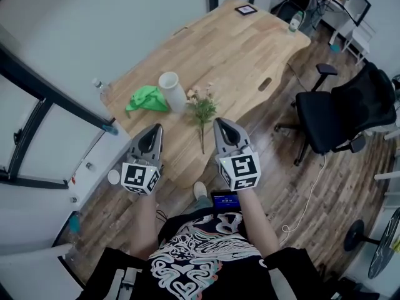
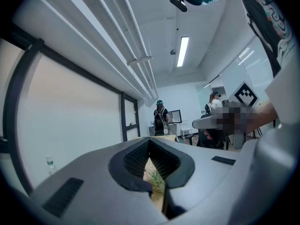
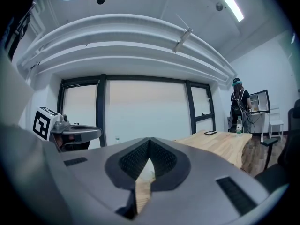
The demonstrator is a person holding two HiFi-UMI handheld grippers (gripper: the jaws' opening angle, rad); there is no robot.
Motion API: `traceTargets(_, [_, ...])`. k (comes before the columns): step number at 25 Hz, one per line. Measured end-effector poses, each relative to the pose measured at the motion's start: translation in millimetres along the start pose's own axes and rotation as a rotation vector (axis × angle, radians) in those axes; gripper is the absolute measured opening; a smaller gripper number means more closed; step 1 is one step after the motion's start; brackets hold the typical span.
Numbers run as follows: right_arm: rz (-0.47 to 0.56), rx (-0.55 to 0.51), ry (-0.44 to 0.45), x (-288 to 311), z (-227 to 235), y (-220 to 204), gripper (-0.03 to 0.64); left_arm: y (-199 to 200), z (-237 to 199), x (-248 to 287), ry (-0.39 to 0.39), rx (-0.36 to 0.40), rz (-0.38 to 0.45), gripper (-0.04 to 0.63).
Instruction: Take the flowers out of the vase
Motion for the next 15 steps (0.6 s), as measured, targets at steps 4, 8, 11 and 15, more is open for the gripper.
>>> traceTargets(4, [0.003, 0.000, -0.002, -4, 0, 1, 0.005, -1, 1, -4, 0.003, -0.005, -0.014, 0.003])
traceTargets(8, [-0.003, -0.002, -0.001, -4, -1, 1, 0.005, -1, -1, -7, 0.013, -0.005, -0.019, 0.003])
traceTargets(11, [-0.006, -0.001, 0.007, -3, -3, 1, 0.005, -1, -3, -11, 0.021, -0.008, -0.023, 0.003])
traceTargets(15, [-0.006, 0.005, 0.016, -4, -6, -3, 0.005, -4, -5, -16, 0.027, -0.012, -0.025, 0.003])
Point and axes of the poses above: the fingertips, and each gripper's own axes: x forward along the fingers, z to its right, y out of its top, the point moved 7 cm from there along -x, backward along the fingers, and after that the axes turned 3 degrees about -x, right-handed, at the moved point
